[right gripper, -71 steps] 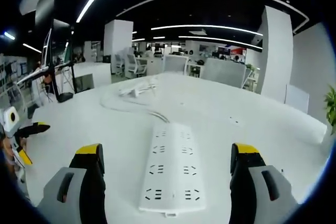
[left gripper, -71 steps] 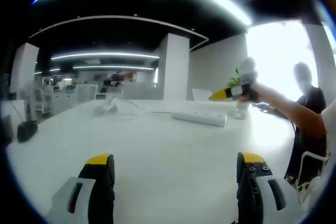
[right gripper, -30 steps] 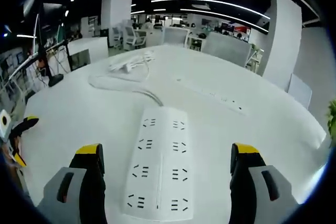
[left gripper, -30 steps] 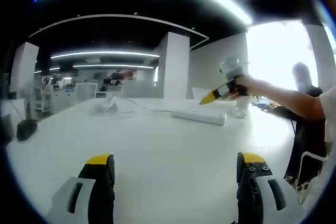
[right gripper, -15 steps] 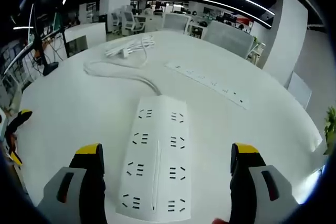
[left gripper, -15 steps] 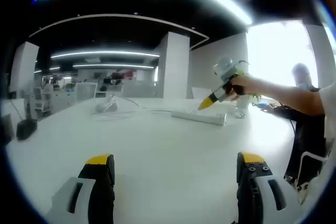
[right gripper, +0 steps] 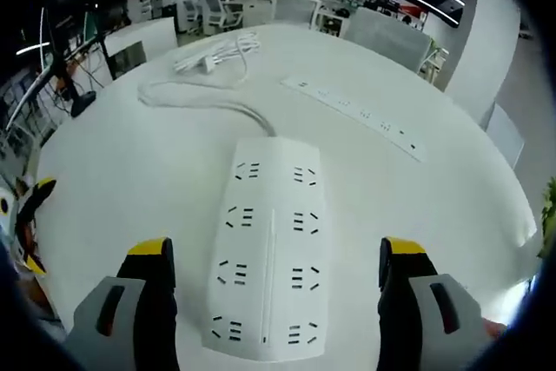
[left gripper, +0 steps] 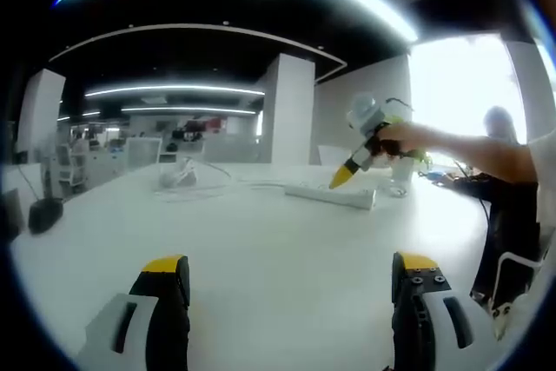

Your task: Straighten the power strip on the desk, plug the charger into it

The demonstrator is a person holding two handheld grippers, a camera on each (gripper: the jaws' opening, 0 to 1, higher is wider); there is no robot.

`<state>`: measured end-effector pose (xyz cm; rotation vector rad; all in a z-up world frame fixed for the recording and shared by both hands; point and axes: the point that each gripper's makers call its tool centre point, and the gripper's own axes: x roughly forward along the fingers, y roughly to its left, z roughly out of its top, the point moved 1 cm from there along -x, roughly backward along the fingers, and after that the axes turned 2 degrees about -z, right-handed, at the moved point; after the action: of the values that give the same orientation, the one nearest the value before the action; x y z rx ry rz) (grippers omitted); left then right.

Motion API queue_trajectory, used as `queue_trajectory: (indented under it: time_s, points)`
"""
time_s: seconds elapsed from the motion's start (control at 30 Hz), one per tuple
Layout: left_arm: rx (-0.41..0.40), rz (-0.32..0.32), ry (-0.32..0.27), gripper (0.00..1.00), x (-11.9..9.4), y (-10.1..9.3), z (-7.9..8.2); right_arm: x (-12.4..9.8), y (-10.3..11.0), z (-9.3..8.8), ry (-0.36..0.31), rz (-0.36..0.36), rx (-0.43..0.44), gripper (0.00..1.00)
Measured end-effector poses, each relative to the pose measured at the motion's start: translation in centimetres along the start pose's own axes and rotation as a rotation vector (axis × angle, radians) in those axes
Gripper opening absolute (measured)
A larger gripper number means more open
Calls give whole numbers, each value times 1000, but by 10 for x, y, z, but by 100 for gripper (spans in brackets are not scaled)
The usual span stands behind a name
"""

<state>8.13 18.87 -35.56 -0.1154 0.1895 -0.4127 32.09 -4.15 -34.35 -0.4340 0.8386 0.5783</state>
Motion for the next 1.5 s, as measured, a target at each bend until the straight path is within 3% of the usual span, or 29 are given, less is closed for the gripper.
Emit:
queue_trajectory:
  time_s: [0.33, 0.57, 1.5]
  points:
    - [-3, -5, 1, 99, 1, -1, -1, 9, 4, -5, 71, 43, 12, 96]
    - [-4, -8, 2, 99, 1, -2, -1, 18, 12, -15, 139, 114, 78, 95]
    - [-15, 2, 0, 99, -5, 3, -1, 9, 11, -32, 266, 98, 13, 77]
